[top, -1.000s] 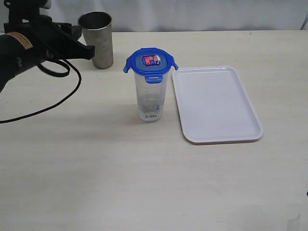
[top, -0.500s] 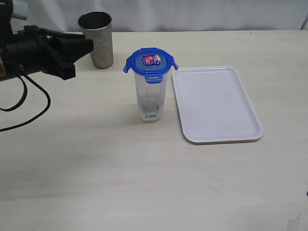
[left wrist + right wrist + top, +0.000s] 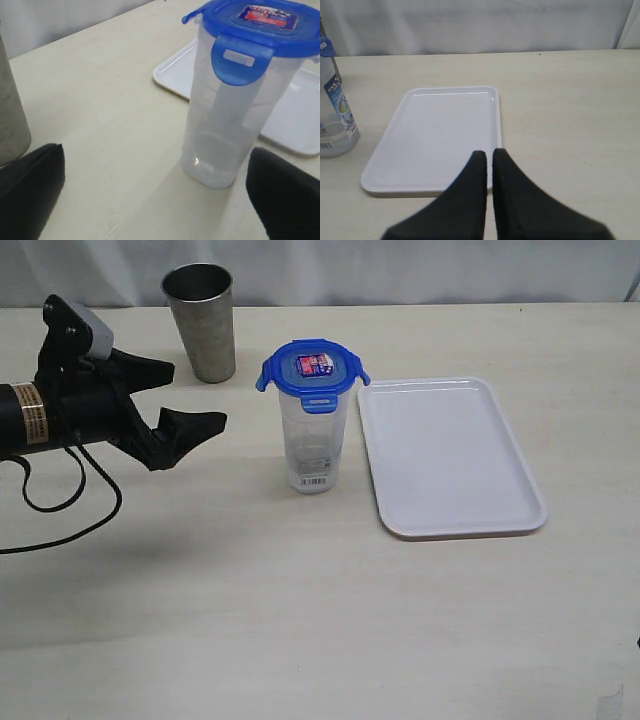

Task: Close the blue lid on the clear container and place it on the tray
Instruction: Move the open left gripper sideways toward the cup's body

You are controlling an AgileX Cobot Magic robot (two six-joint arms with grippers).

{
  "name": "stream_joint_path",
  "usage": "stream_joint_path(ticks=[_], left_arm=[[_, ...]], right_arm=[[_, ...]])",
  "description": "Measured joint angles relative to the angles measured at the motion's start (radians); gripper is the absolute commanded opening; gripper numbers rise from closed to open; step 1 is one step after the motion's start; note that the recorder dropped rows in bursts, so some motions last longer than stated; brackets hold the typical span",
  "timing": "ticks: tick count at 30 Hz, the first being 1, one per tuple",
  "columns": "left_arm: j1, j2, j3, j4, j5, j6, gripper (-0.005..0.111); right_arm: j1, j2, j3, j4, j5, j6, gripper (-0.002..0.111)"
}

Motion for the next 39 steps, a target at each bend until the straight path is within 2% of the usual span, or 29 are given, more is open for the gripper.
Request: stream_joint_path(ticks=[10,13,17,24,31,37,39], left_arm=[[0.000,0.000,0.000,0.023,-0.088,-0.008,0.094],[0.000,0.000,0.000,0.026,-0.028,-0.024,0.101],[0.000,0.004,0.000,0.111,0.006,0.029,0.103],[0.000,0.018,0.000,0.147,-0.132,0.116,0.103],[0.000,0.138,-0.002,0.119,-0.217,0.197,0.103],[-0.005,0.260,-0.063,0.105,-0.273,0.208,0.103],[-0.026,0.295,-0.097,0.101,-0.277,0.208,0.103]], right_arm=[[0.000,0.000,0.000,0.000,0.000,0.000,0.004],[0.000,0.000,0.000,0.000,0.000,0.000,0.004],[0.000,0.000,0.000,0.000,0.000,0.000,0.004],[0.000,0.000,0.000,0.000,0.000,0.000,0.004],[0.000,0.000,0.000,0.000,0.000,0.000,0.004],[0.000,0.000,0.000,0.000,0.000,0.000,0.004],[0.000,0.000,0.000,0.000,0.000,0.000,0.004]])
